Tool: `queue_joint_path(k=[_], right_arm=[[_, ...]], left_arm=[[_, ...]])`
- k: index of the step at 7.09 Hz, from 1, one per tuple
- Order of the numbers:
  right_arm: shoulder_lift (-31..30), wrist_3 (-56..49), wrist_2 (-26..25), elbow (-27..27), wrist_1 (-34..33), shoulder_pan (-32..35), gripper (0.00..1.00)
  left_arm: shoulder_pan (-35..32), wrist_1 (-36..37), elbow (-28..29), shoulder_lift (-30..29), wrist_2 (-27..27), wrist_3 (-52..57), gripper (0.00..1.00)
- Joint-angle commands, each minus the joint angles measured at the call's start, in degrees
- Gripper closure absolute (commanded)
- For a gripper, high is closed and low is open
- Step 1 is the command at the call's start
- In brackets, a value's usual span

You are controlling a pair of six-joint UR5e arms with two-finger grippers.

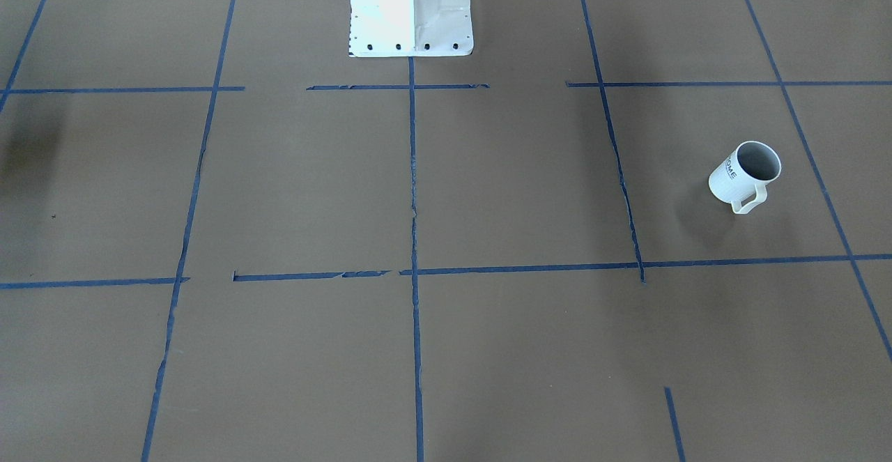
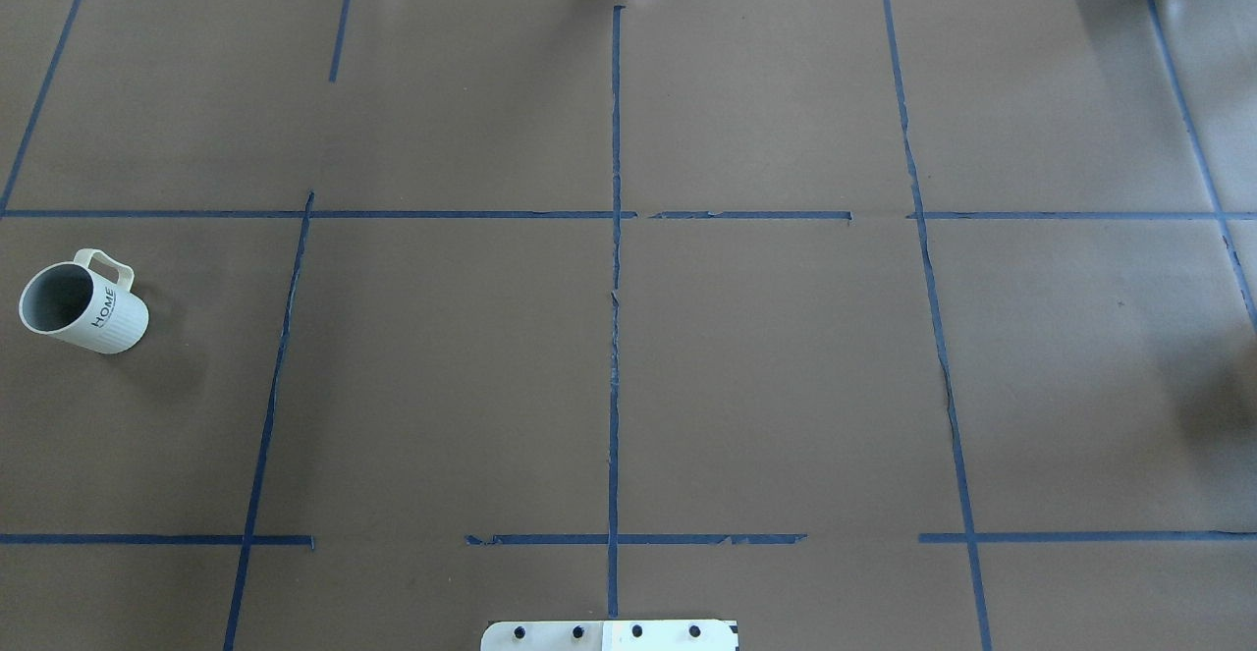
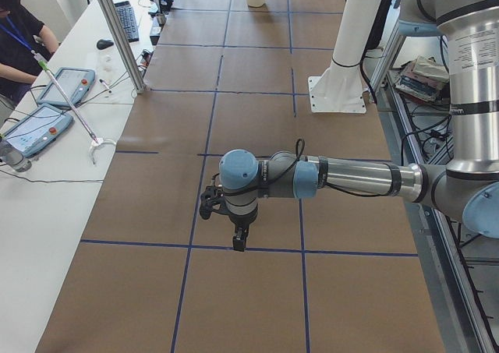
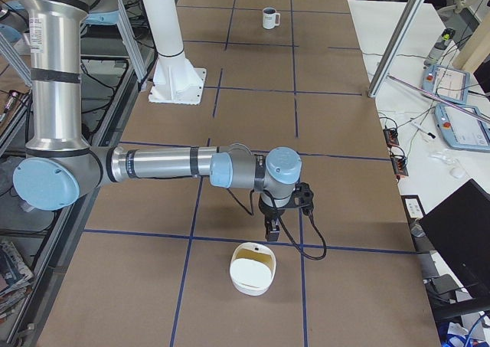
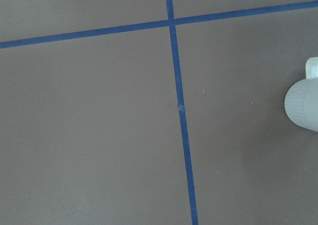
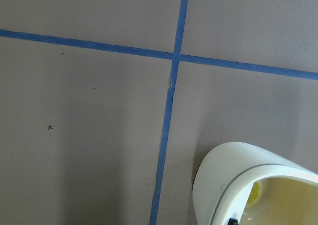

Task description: Left arm hands cup to right arm to dump lemon

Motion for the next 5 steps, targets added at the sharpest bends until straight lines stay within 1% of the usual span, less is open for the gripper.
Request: queue_joint_path(k=[1, 5], right_arm=[[-0.1, 0.4, 0.0, 0.1, 0.0, 0.0, 0.00], [0.1, 0.5, 0.0, 0.0, 0.0, 0.0, 0.00]], left_arm=[[0.0, -0.1, 0.0, 0.0, 0.0, 0.0, 0.00], [-0.1, -0.1, -1.6, 0.3, 0.0, 0.0, 0.00]])
